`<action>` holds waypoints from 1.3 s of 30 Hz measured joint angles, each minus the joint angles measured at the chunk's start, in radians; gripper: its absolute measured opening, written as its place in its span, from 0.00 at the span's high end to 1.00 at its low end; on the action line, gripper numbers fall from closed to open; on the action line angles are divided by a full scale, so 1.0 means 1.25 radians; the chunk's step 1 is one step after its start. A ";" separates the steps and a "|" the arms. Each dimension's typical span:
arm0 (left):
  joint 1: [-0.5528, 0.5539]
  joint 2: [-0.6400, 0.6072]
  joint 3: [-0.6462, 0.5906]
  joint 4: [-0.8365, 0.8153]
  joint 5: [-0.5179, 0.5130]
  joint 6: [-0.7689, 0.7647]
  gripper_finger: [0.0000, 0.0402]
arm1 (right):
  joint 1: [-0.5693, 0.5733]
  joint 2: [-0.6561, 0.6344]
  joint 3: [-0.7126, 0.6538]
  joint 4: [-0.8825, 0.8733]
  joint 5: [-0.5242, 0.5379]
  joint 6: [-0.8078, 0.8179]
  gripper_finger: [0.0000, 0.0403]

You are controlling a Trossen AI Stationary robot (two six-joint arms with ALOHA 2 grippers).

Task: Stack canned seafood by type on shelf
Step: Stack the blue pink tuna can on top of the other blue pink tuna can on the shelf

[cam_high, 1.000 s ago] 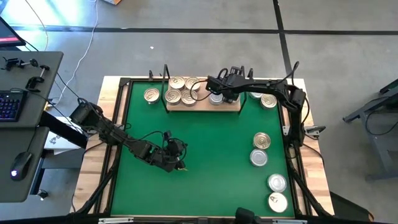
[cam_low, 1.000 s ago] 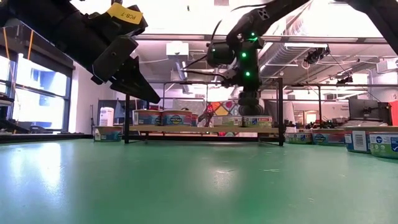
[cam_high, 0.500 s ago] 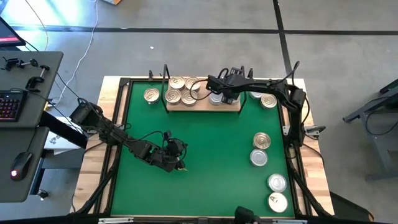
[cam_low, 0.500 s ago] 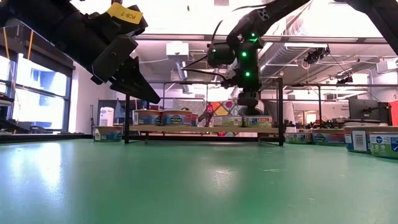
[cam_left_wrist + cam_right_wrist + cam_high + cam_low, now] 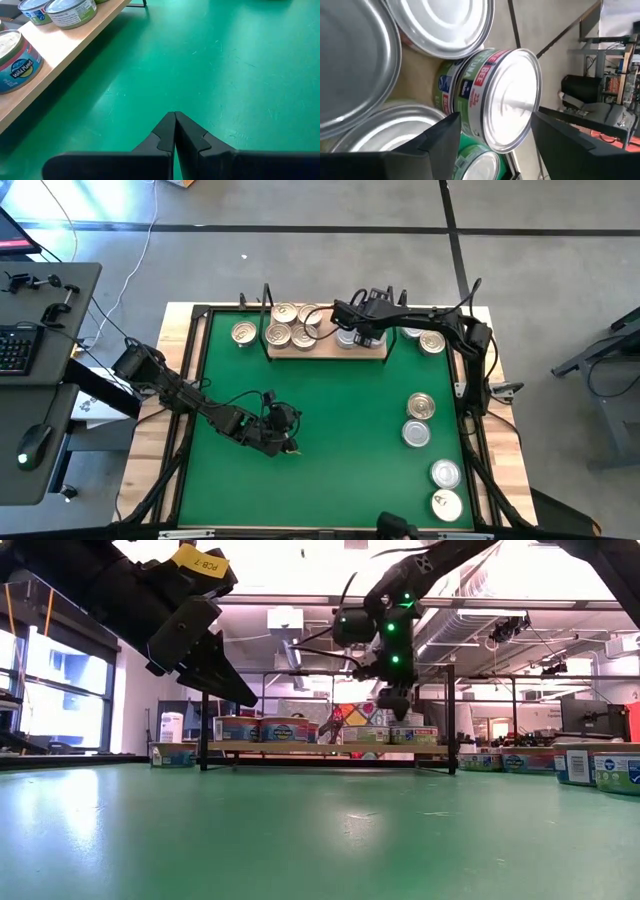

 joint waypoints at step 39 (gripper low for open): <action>-0.042 0.001 0.000 0.143 -0.018 0.084 1.00 | 0.997 -0.135 -0.216 -0.271 -0.444 1.050 0.42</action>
